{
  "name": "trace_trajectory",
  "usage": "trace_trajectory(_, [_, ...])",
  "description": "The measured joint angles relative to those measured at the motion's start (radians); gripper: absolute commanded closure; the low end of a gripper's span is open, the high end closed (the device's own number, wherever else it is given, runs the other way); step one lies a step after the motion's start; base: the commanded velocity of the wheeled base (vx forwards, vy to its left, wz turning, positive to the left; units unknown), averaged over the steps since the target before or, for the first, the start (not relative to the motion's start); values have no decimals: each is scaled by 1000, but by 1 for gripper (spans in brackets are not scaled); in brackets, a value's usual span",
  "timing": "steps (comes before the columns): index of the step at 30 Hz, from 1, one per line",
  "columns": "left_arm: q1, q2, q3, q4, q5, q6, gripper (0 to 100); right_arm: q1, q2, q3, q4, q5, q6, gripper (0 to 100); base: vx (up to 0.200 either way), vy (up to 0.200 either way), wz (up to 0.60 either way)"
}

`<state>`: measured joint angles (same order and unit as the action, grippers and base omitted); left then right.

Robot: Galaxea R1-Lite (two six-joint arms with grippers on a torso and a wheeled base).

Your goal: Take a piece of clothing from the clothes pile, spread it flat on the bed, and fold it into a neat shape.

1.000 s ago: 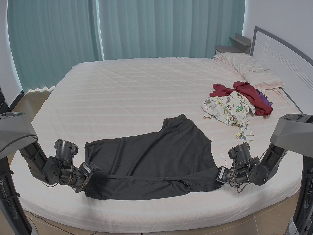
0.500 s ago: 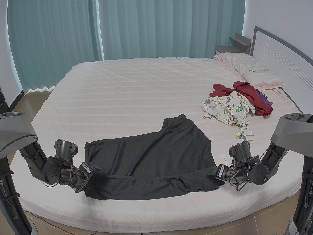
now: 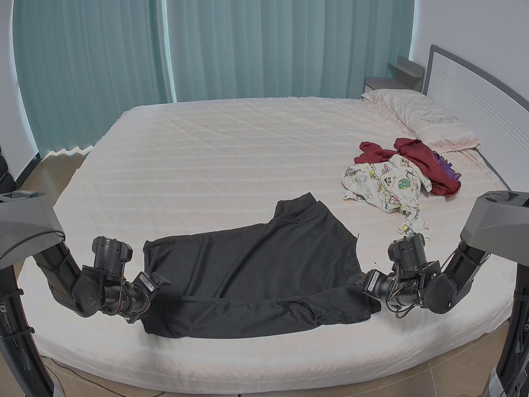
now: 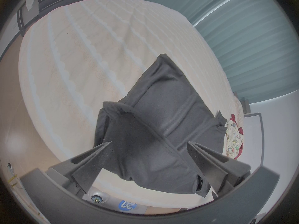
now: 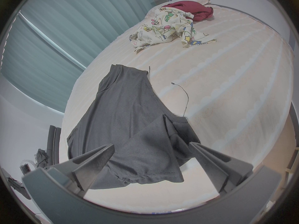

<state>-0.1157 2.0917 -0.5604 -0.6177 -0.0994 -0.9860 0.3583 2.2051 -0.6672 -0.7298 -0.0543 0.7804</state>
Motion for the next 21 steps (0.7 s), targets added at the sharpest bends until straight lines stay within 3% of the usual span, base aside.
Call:
trace_trajectory(7, [-1, -2, 14, -32, 5, 1, 0, 2, -4, 23, -46, -2, -7, 0, 200, 0, 0])
trace_trajectory(11, [0, -9, 16, -29, 10, 24, 0, 0, -4, 39, -63, -3, -16, 0, 0, 0, 0])
trace_trajectory(15, [14, -25, 33, -19, 10, 99, 0, -1, -6, 54, -64, -2, -33, 0, 0, 0, 0])
trace_trajectory(21, [64, -67, 94, -3, 11, 326, 0, -1, -8, 78, -66, 3, -67, 0, 0, 0, 0])
